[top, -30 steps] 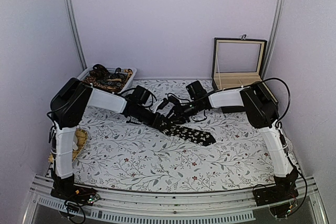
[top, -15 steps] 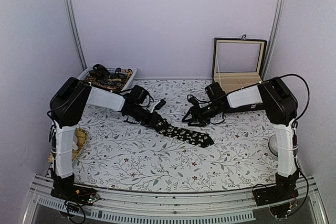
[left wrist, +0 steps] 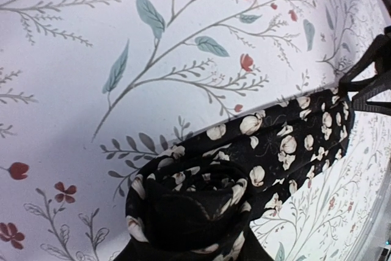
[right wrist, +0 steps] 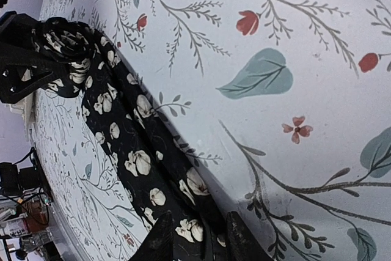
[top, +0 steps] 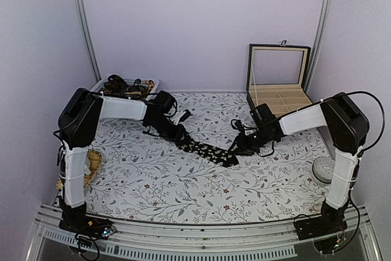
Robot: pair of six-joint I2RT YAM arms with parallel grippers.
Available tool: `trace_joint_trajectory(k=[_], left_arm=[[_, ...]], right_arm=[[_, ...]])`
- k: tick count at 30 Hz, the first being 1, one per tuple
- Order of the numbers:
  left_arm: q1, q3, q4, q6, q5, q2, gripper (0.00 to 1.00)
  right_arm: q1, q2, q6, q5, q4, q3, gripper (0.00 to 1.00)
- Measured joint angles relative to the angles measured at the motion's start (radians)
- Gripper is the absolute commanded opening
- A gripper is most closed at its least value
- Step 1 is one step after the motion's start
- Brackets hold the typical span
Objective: Roll the ties
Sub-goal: Roll the tie at the center of the board.
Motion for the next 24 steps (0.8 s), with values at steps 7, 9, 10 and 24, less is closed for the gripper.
trace_joint_trajectory(k=[7,9,10,24], left_arm=[[-0.074,0.097,-0.105,0.021,-0.250,0.009,0.07],[-0.108,0.130,-0.136,0.037,-0.332,0.020,0.06],[-0.127,0.145,-0.150,0.046,-0.388,0.026,0.07],[-0.357,0.360,-0.336,0.108,-0.989,0.175,0.08]], right_arm=[[0.045,-0.023,0.002,0.072,0.056,-0.043,0.25],[0.060,-0.034,0.005,0.091,0.066,-0.056,0.24],[0.066,-0.039,0.008,0.100,0.071,-0.064,0.24],[0.077,-0.084,0.061,0.120,0.122,-0.137,0.23]])
